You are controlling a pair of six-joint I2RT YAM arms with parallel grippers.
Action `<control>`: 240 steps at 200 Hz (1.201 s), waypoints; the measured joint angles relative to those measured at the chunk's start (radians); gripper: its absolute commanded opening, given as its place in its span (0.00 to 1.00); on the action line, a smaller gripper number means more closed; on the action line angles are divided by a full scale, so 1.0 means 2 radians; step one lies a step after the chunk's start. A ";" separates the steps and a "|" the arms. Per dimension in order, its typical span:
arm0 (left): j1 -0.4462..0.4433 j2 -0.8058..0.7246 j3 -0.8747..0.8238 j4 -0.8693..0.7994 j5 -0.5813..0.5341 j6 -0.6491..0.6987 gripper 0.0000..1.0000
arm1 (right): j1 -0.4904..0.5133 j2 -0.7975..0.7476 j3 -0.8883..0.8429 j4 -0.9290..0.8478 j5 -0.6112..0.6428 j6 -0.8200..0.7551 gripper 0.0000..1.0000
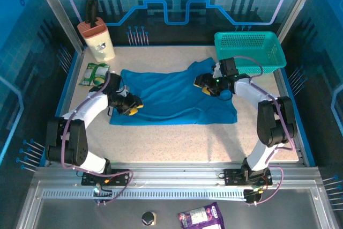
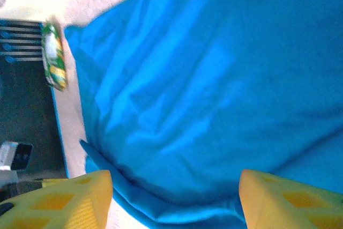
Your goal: Fold the inside-out t-shirt
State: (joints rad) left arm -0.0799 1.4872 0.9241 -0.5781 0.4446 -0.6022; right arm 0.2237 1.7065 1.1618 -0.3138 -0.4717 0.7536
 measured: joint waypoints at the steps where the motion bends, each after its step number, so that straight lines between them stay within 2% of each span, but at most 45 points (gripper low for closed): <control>1: -0.001 0.000 -0.001 0.000 0.000 0.000 0.39 | 0.001 -0.001 -0.001 -0.002 0.000 -0.001 0.68; 15: -0.010 0.000 -0.014 0.000 0.002 -0.001 0.39 | 0.017 -0.021 -0.021 -0.026 0.008 -0.014 0.72; 27: -0.019 0.000 -0.023 0.000 0.003 -0.002 0.39 | 0.035 -0.034 -0.041 -0.043 0.016 -0.020 0.79; 42: -0.026 0.000 -0.027 0.000 0.005 -0.005 0.39 | 0.058 -0.045 -0.064 -0.061 0.028 -0.021 0.80; 74: -0.033 0.001 -0.027 0.002 0.005 -0.013 0.39 | 0.079 -0.052 -0.095 -0.074 0.066 -0.004 0.66; 134: -0.037 0.010 -0.025 0.004 0.005 -0.013 0.39 | 0.078 -0.038 -0.099 -0.054 0.118 0.039 0.62; 212: -0.043 0.015 -0.012 -0.010 -0.009 -0.011 0.39 | 0.069 -0.024 -0.100 -0.033 0.136 0.062 0.62; 240: -0.044 0.016 -0.011 -0.016 -0.019 -0.010 0.39 | 0.062 -0.024 -0.110 -0.029 0.141 0.072 0.58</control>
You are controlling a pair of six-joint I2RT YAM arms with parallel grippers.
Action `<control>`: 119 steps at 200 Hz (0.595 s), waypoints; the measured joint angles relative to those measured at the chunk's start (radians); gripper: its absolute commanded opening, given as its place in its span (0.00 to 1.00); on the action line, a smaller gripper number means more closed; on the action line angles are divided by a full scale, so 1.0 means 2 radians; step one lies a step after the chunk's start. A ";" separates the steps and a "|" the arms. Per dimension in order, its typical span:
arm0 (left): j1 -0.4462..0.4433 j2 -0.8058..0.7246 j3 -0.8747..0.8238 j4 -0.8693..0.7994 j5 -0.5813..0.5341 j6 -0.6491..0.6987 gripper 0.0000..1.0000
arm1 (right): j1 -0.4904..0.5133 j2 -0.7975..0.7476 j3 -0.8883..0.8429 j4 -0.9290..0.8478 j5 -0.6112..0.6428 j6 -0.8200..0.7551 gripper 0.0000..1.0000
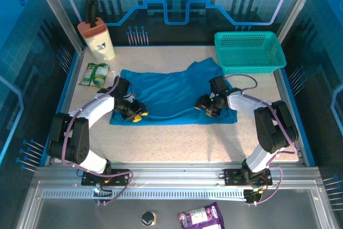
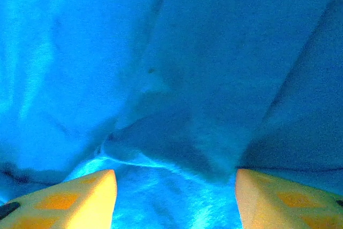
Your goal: Fold the inside-out t-shirt
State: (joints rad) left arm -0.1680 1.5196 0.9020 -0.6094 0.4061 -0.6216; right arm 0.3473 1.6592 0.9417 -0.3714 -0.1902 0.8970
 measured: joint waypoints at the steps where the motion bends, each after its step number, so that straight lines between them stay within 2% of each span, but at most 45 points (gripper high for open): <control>1: 0.000 0.000 0.000 0.000 0.000 0.000 0.39 | 0.000 0.000 -0.001 0.000 0.000 0.000 0.57; 30: -0.002 0.003 0.000 -0.006 -0.007 0.000 0.37 | -0.002 0.000 -0.014 0.003 -0.001 0.010 0.45; 63: -0.006 0.010 0.003 -0.008 -0.009 0.000 0.36 | -0.004 0.006 -0.014 0.015 -0.002 0.016 0.23; 84: -0.007 0.011 0.006 -0.009 -0.010 0.001 0.36 | -0.004 0.007 -0.014 0.018 -0.002 0.021 0.12; 119: -0.007 0.013 0.010 -0.009 -0.010 0.002 0.36 | -0.004 0.007 0.001 0.010 0.002 0.014 0.00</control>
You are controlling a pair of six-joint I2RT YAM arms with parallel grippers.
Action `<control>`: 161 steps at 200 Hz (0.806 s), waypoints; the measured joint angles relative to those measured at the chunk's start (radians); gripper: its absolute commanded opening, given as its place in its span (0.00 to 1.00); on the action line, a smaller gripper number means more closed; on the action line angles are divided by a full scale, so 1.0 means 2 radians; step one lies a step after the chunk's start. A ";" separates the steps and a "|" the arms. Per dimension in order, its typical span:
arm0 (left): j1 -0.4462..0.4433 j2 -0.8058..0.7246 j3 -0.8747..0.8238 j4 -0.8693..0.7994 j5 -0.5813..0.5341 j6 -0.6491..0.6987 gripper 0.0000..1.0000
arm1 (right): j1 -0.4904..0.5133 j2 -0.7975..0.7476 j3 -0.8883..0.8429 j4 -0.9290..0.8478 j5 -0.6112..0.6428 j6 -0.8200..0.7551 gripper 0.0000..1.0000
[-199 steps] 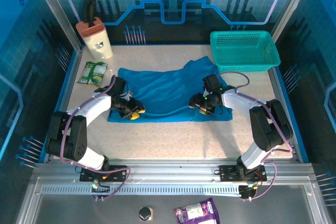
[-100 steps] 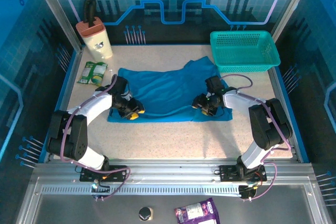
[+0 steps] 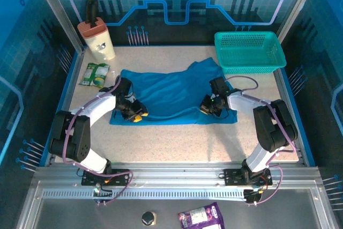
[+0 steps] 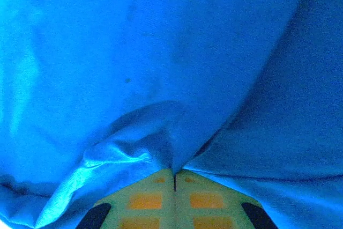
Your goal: Fold the inside-out t-shirt
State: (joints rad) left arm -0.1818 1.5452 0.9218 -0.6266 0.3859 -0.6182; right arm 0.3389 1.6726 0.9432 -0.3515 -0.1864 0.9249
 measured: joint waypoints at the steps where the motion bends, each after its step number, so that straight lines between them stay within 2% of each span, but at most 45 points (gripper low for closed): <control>1: 0.000 0.000 0.000 0.000 0.000 0.000 0.36 | 0.000 0.000 0.001 -0.001 0.000 -0.001 0.00; 41: 0.000 0.002 0.000 -0.001 0.000 0.001 0.35 | 0.000 0.017 0.062 -0.010 0.002 -0.017 0.00; 161: 0.000 0.003 0.001 -0.002 -0.004 0.009 0.35 | 0.000 0.166 0.245 -0.079 0.001 -0.112 0.03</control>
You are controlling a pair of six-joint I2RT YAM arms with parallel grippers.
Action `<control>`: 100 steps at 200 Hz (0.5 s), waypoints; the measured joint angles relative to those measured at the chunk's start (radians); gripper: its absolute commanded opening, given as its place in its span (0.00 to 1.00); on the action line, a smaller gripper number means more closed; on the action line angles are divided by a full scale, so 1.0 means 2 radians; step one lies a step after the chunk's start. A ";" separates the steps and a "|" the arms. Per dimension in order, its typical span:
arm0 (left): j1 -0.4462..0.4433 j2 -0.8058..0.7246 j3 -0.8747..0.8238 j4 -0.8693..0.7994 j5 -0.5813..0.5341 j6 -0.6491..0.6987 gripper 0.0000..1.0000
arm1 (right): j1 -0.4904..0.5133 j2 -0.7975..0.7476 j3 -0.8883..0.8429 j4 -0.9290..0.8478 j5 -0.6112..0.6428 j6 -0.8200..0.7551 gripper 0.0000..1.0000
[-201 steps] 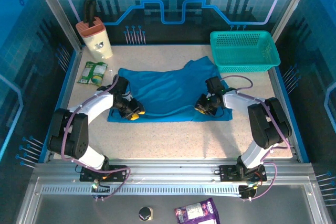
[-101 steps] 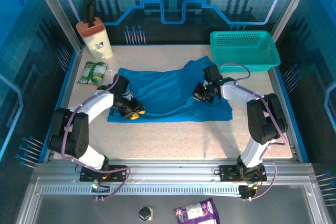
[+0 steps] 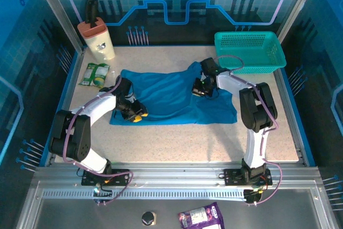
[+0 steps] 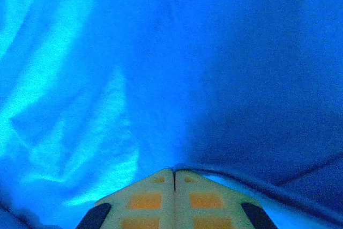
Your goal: Fold the inside-out t-shirt
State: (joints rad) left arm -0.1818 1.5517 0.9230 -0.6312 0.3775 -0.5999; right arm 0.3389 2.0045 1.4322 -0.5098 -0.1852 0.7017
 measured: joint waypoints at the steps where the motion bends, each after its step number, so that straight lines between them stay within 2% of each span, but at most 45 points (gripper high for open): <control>1: 0.000 0.000 0.000 0.000 0.000 0.000 0.35 | 0.000 0.001 0.001 0.000 0.000 -0.001 0.03; 31: 0.000 0.000 0.000 0.000 -0.003 0.000 0.35 | 0.000 0.027 0.036 -0.012 -0.020 -0.030 0.06; 59: -0.001 0.000 0.000 0.000 -0.003 0.000 0.35 | 0.000 0.038 0.047 -0.028 -0.032 -0.052 0.22; 85: -0.001 0.000 -0.002 0.000 -0.003 0.000 0.35 | -0.001 0.037 0.047 -0.037 -0.039 -0.065 0.43; 100: -0.001 0.000 -0.002 0.000 -0.003 0.000 0.35 | -0.001 0.031 0.044 -0.039 -0.042 -0.073 0.47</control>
State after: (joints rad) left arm -0.1829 1.5517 0.9199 -0.6304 0.3714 -0.5999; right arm 0.3367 2.0655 1.5211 -0.5888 -0.2699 0.5564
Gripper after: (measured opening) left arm 0.353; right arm 0.446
